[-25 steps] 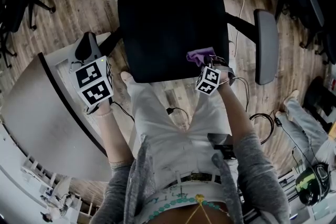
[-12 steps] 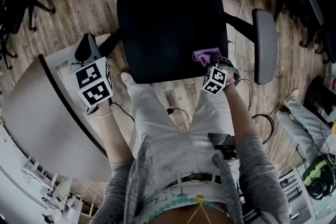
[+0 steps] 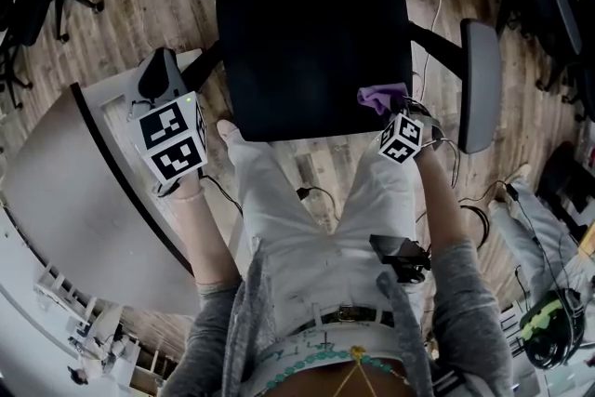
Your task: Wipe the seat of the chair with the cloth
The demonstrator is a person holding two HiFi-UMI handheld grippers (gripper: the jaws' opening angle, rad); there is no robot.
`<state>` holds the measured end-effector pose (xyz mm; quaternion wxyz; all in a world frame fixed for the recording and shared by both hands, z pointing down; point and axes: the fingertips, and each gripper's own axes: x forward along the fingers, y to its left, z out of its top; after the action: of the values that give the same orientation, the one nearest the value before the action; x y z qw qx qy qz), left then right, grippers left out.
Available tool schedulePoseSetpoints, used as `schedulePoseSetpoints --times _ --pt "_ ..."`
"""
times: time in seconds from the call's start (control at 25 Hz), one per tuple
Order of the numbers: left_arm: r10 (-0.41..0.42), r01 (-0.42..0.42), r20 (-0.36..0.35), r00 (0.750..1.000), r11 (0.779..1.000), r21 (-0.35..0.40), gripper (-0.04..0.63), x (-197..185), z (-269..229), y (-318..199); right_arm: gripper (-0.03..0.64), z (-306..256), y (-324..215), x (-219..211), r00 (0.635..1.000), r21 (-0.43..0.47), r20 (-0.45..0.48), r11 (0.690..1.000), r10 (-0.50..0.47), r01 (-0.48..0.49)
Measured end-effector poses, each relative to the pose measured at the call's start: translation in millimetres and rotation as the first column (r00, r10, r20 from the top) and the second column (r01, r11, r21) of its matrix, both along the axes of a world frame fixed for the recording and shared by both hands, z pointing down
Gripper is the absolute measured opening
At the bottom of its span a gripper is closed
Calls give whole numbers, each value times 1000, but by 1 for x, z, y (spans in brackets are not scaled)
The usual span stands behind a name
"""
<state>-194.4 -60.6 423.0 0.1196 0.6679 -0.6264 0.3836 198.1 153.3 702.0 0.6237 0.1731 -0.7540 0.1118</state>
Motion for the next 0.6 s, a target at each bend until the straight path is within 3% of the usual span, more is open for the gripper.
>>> schedulePoseSetpoints --times 0.6 --pt "2 -2 -5 1000 1000 2 6 -1 2 0 48 -5 0 -2 997 15 54 999 48 -48"
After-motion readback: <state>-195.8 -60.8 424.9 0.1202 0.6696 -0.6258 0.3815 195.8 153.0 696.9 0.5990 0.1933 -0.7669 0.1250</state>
